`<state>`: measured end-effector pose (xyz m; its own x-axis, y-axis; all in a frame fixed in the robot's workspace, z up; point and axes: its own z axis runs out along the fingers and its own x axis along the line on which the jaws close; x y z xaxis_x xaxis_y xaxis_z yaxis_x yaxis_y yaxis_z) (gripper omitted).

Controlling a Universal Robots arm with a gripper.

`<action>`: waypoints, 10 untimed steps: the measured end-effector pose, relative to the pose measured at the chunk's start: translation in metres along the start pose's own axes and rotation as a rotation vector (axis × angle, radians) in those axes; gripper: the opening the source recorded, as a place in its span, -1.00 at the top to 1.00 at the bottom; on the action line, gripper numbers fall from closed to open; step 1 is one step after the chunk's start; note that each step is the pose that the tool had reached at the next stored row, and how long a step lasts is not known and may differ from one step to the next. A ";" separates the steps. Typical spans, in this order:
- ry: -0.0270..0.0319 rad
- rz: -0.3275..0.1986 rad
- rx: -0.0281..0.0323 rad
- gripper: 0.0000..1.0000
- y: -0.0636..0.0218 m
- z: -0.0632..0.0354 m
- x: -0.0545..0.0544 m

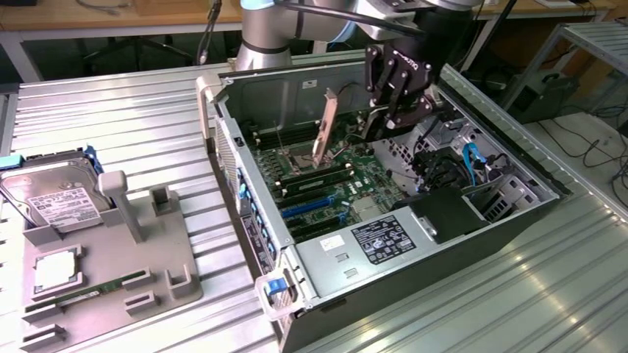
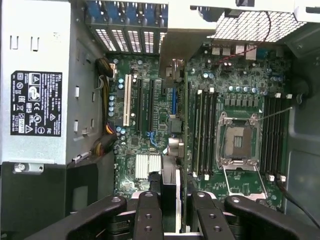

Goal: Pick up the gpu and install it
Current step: 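Insert the gpu into the slot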

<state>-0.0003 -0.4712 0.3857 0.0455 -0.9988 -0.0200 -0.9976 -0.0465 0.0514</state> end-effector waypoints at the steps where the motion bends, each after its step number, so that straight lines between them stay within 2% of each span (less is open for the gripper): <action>1: 0.0003 0.000 0.0015 0.45 0.0005 0.0013 0.000; 5: 0.0009 0.000 0.0173 0.45 0.0038 0.0057 0.000; 6: 0.0013 0.000 0.0238 0.45 0.0049 0.0074 0.000; 8: 0.0022 0.000 0.0430 0.45 0.0087 0.0104 0.000; 10: 0.0026 -0.001 0.0525 0.45 0.0116 0.0118 0.000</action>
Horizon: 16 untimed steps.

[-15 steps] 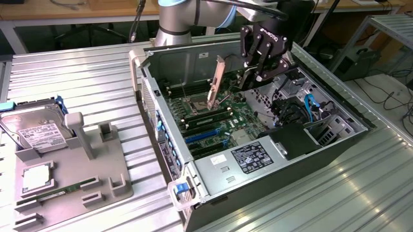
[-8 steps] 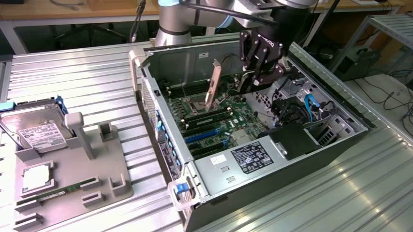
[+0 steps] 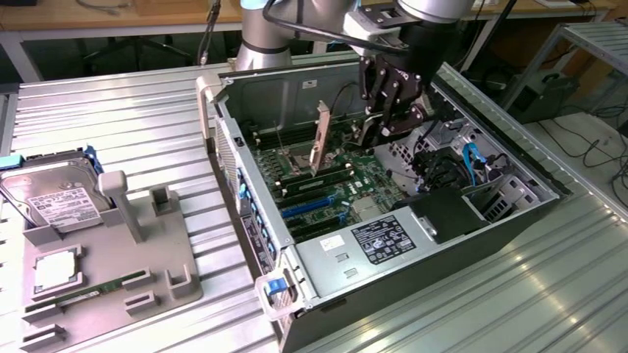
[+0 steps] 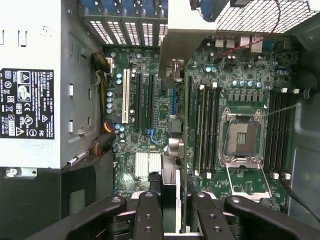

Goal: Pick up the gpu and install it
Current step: 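Insert the gpu into the slot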

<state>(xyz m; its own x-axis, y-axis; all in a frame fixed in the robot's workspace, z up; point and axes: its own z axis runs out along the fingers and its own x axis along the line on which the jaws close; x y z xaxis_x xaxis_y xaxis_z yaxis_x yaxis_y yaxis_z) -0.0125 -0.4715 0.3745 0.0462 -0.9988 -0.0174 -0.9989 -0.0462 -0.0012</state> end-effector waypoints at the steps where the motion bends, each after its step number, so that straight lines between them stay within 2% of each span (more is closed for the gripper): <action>1: 0.0003 -0.001 0.0049 0.45 0.0016 0.0012 0.000; 4: 0.0007 -0.001 0.0148 0.45 0.0054 0.0041 0.000; 9: 0.0011 -0.001 0.0209 0.45 0.0076 0.0084 0.000; 10: 0.0012 -0.001 0.0227 0.45 0.0078 0.0090 0.000; 12: 0.0021 -0.002 0.0308 0.45 0.0083 0.0095 0.000; 16: 0.0019 -0.002 0.0360 0.45 0.0085 0.0110 0.000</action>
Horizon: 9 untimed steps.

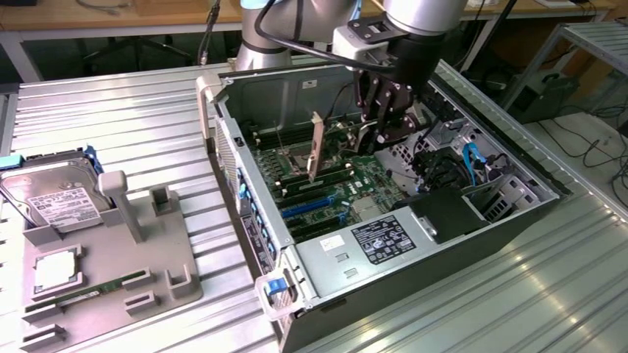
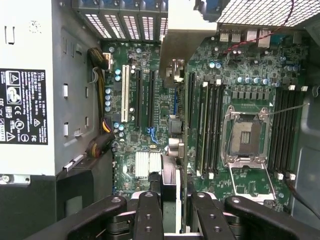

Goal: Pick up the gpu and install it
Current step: 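Insert the gpu into the slot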

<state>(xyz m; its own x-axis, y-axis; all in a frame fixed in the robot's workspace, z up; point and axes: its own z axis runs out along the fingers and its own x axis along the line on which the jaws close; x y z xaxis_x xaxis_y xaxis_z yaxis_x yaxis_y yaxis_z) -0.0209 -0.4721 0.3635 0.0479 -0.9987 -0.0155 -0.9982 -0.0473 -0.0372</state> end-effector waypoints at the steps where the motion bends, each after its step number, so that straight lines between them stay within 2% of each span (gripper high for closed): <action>1: 0.0000 0.000 0.0010 0.45 0.0001 0.0004 0.000; 9: 0.0002 0.000 0.0015 0.45 0.0004 0.0040 0.000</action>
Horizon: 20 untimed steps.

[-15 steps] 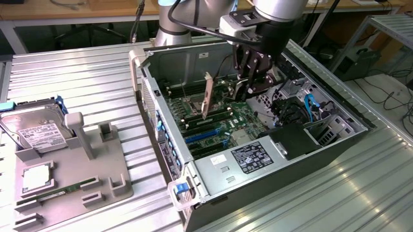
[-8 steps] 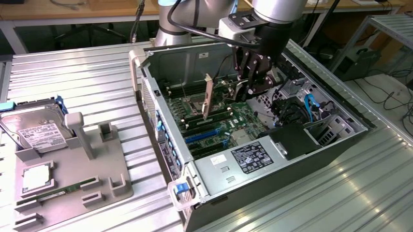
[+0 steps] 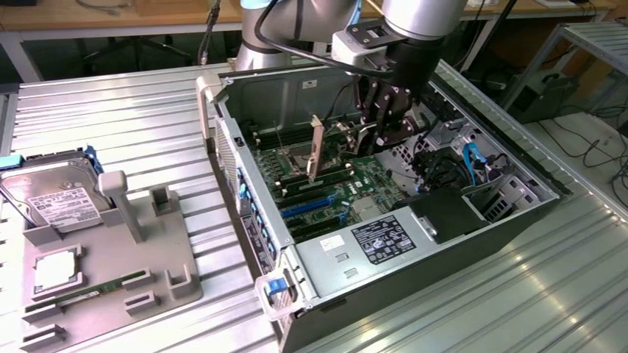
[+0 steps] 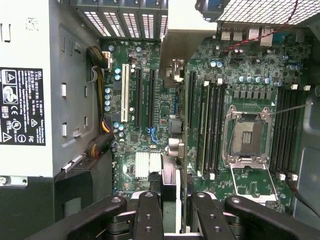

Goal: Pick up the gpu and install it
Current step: 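Insert the gpu into the slot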

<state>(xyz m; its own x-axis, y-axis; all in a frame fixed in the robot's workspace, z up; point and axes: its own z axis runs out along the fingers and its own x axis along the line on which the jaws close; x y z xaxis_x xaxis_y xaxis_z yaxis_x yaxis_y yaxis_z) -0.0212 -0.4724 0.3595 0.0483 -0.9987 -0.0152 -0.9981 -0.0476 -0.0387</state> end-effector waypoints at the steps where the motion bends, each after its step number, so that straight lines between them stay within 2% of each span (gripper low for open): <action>1: -0.0001 0.000 0.0000 0.45 0.0001 0.0002 0.000; 9: -0.0002 0.000 0.0015 0.45 0.0002 0.0039 0.001; 13: 0.0025 0.000 0.0023 0.45 0.0007 0.0082 0.001; 14: 0.0044 0.000 0.0025 0.45 0.0007 0.0087 0.001; 15: 0.0099 0.000 0.0022 0.45 0.0007 0.0095 0.001; 18: 0.0307 -0.001 0.0005 0.45 0.0010 0.0113 0.001; 19: 0.0347 -0.001 0.0000 0.45 0.0013 0.0120 0.001; 20: 0.0358 -0.001 0.0001 0.45 0.0013 0.0128 0.001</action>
<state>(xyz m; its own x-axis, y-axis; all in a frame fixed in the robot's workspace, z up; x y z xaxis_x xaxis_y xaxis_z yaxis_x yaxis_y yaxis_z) -0.0220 -0.4730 0.3466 0.0481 -0.9986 0.0206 -0.9981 -0.0489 -0.0387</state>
